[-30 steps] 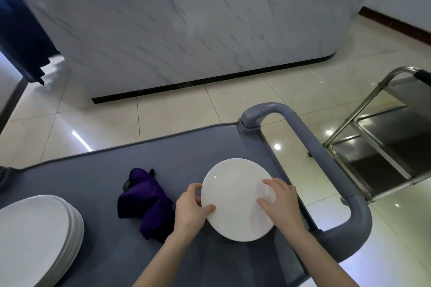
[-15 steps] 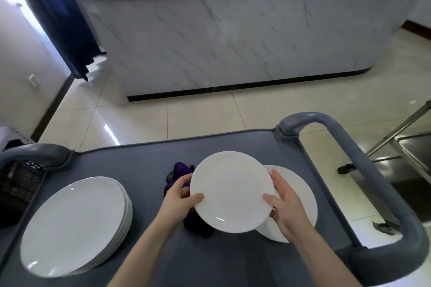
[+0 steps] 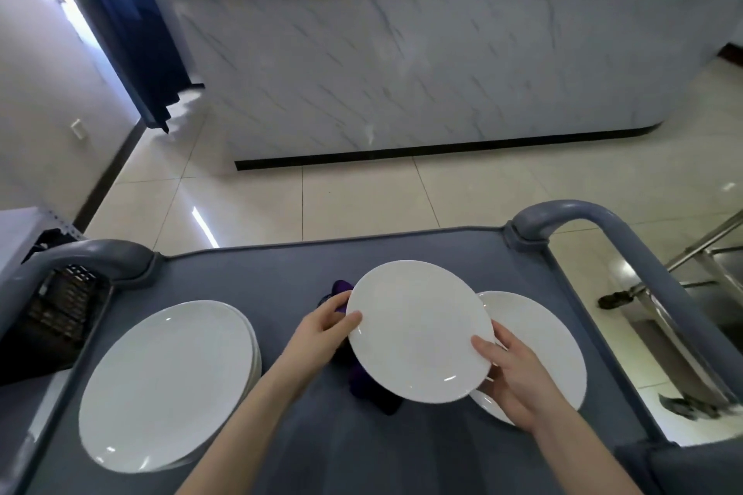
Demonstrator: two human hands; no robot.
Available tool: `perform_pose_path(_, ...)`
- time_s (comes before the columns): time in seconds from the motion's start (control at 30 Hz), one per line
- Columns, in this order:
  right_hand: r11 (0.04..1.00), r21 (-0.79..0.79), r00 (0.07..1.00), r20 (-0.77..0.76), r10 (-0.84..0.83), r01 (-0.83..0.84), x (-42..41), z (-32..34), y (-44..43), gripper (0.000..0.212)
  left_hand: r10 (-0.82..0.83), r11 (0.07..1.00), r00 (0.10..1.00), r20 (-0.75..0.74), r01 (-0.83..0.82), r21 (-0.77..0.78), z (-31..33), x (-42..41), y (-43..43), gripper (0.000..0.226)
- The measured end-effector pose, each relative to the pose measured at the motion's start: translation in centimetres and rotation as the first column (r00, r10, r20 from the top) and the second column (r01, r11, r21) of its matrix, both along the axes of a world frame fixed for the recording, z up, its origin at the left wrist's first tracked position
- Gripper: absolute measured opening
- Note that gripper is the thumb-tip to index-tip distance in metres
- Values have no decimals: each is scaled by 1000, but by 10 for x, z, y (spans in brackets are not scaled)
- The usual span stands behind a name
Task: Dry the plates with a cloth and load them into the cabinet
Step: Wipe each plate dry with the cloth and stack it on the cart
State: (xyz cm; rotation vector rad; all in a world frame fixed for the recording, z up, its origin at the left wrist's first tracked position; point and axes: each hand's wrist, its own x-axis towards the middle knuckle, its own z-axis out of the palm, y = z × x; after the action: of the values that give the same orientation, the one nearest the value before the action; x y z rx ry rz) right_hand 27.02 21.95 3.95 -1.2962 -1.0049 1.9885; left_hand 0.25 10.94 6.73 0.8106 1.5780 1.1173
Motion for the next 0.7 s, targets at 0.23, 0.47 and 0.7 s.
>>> perform_pose_path(0.23, 993, 36, 989, 96, -115, 112, 15, 2, 3, 33, -18, 984, 801, -598, -93, -154, -26, -21, 25, 47)
perform_pose_path(0.47, 990, 40, 982, 127, -137, 133, 19, 3, -4, 35, -116, 970, 759, -641, -51, -236, -44, -21, 26, 23)
perform_pose_path(0.7, 990, 88, 985, 120, -121, 110, 17, 14, -4, 36, -133, 976, 745, -654, -17, -217, -24, -20, 24, 13)
